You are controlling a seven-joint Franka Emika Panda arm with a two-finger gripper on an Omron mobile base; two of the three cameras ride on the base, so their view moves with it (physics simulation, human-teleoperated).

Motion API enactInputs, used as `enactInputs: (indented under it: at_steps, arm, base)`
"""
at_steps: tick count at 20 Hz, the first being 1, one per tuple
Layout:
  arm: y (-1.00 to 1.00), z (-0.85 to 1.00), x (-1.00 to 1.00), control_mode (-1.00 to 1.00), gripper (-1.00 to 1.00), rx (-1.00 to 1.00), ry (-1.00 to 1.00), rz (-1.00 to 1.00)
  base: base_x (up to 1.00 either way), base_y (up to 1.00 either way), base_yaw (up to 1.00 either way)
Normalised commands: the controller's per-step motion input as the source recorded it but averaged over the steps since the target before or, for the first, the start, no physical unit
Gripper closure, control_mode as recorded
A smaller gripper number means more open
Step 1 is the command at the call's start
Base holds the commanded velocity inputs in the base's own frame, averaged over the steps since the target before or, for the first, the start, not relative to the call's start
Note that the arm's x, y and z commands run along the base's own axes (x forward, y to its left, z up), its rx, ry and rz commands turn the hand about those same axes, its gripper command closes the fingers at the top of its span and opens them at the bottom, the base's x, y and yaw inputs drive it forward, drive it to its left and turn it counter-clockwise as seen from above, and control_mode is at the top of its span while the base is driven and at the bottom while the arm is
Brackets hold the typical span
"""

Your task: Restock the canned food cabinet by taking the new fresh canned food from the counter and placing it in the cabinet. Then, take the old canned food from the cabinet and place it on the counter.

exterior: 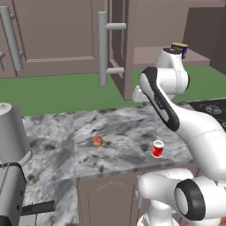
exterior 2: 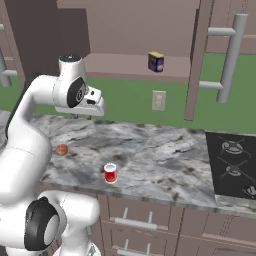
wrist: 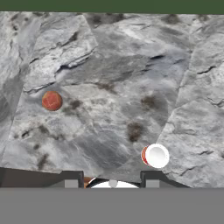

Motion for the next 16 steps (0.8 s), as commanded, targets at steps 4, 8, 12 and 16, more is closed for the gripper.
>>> enactInputs:
  at_steps: [4,8,12,16]
  arm:
    - [-0.10,0.00,-0.15,-1.00,-1.00,0.00,-0.01,-0.01]
    - [-0.75,-0.30,-0.23,-1.00,-1.00,0.03,0.05,-0.18]
    - [-0.79,-0.80,-0.11,-1.00,-1.00,0.00,0.11,-0.17]
    - [-0.48,-0.82,-0.01,-1.00,-1.00,0.00,0.19,-0.11]
  base:
    - [0.00,0.00,0.00]
    - [0.00,0.00,0.00]
    - [0.00,0.00,0.00]
    - [0.00,0.00,0.00]
